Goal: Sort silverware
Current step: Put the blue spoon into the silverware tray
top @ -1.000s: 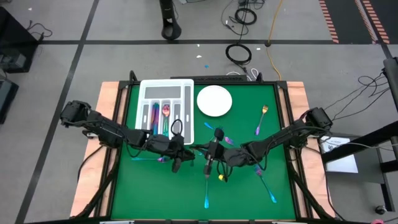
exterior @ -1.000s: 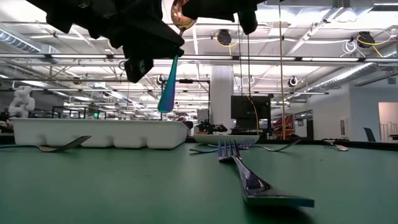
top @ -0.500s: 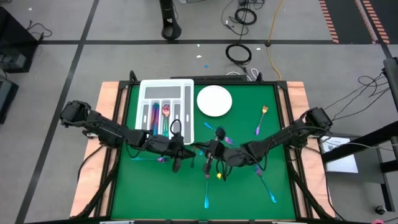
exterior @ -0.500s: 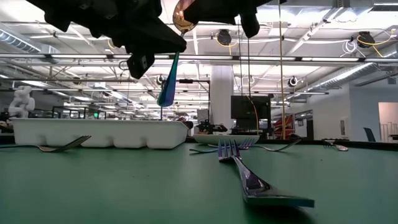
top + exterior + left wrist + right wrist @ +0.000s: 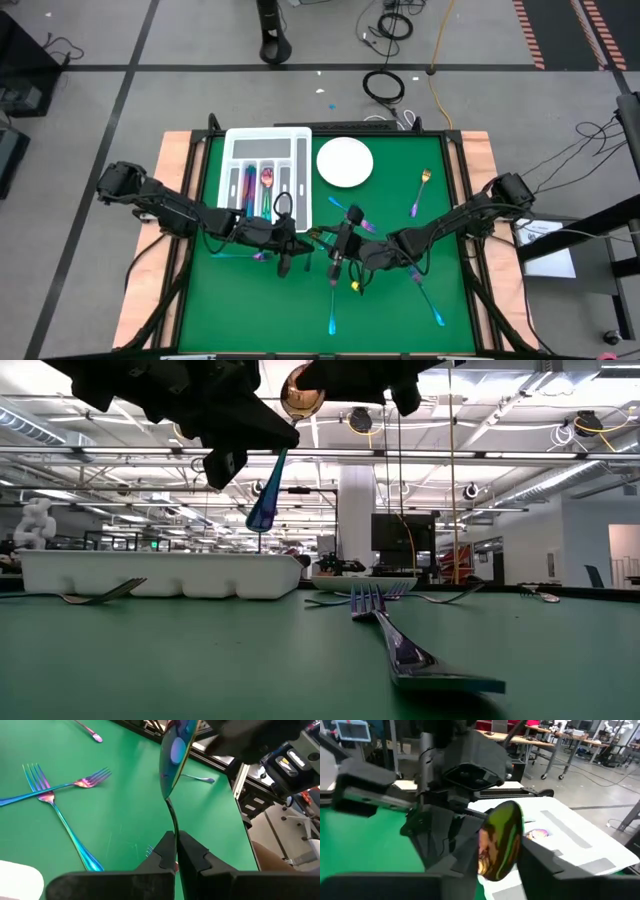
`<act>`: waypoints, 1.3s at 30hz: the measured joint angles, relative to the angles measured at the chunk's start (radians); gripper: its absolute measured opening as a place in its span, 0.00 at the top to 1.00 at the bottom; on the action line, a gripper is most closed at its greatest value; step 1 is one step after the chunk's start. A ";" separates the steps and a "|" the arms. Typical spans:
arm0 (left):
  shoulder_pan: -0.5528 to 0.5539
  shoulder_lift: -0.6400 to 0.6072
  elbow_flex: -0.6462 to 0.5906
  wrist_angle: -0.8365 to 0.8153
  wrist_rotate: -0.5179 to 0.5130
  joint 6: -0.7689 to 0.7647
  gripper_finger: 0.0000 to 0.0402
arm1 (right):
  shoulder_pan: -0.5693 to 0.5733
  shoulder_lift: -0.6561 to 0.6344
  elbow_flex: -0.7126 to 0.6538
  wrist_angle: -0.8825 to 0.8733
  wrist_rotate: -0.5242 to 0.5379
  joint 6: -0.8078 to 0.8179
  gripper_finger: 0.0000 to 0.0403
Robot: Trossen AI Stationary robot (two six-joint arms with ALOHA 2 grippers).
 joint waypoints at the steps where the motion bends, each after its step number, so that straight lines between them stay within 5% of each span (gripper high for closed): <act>1: 0.000 -0.006 0.000 -0.007 0.008 -0.007 1.00 | 0.003 -0.005 0.000 -0.007 0.001 -0.013 0.68; 9: 0.064 -0.183 0.000 -0.198 0.036 -0.078 1.00 | 0.033 -0.107 0.000 -0.124 0.003 -0.021 0.50; 21: 0.329 -0.454 0.000 -0.746 0.042 -0.130 1.00 | 0.079 -0.227 0.000 -0.333 0.004 0.086 0.50; 32: 0.750 -0.432 0.000 -0.836 0.339 -0.103 1.00 | 0.082 -0.227 0.000 -0.337 0.004 0.088 0.51; 39: 0.868 -0.325 -0.032 -0.798 0.404 -0.100 1.00 | 0.082 -0.227 0.000 -0.345 0.004 0.088 0.51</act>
